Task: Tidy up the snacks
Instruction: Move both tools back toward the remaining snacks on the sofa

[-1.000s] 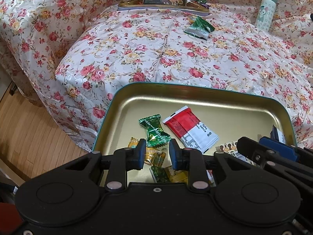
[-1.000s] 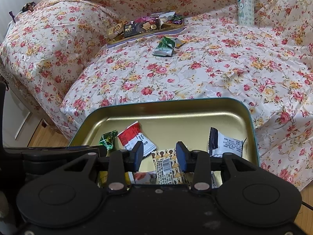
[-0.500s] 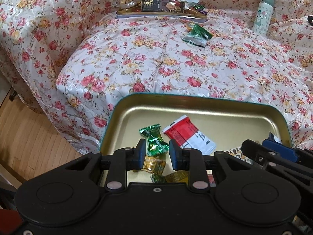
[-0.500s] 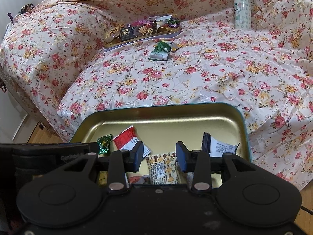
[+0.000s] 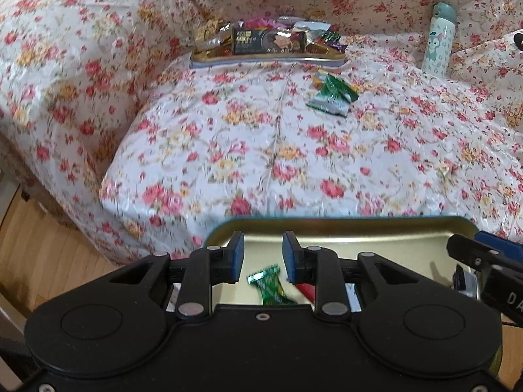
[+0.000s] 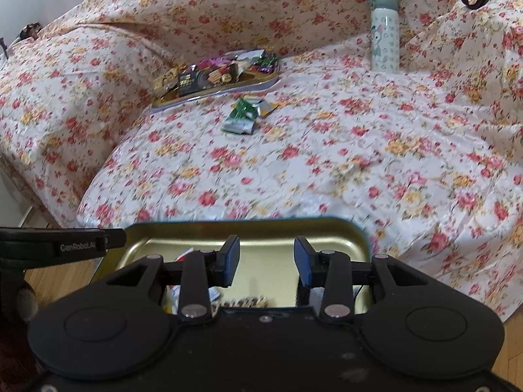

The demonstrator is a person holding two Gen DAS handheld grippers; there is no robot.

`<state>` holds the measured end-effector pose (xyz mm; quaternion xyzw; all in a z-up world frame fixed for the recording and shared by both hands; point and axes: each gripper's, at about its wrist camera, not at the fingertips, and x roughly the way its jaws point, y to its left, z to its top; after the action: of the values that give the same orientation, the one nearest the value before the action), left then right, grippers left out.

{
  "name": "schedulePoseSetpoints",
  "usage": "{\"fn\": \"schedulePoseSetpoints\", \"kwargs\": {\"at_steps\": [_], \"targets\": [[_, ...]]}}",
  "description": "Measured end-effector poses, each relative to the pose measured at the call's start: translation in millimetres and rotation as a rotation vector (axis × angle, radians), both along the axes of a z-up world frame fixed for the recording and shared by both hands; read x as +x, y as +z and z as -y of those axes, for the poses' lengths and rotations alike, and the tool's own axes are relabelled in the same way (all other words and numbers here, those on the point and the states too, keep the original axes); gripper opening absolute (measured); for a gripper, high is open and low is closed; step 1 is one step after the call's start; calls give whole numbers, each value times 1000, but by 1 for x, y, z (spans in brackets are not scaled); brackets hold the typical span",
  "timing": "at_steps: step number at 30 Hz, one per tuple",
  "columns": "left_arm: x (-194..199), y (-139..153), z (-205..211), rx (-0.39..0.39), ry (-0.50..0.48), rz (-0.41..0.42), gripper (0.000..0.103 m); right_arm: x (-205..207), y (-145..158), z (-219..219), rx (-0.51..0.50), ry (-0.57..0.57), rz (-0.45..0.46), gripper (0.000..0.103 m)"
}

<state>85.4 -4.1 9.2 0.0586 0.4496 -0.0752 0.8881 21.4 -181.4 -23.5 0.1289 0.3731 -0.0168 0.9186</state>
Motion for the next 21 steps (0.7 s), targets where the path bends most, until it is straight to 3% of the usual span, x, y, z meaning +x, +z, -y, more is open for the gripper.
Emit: {"fn": "schedulePoseSetpoints", "kwargs": {"at_steps": [13,21], "targets": [[46,5,16,29,-43,16,36,42,12,15,-34,-11,-12,40],[76,-5,37,52,-137,47,38,76,6,20,-54,-8,-53,40]]}}
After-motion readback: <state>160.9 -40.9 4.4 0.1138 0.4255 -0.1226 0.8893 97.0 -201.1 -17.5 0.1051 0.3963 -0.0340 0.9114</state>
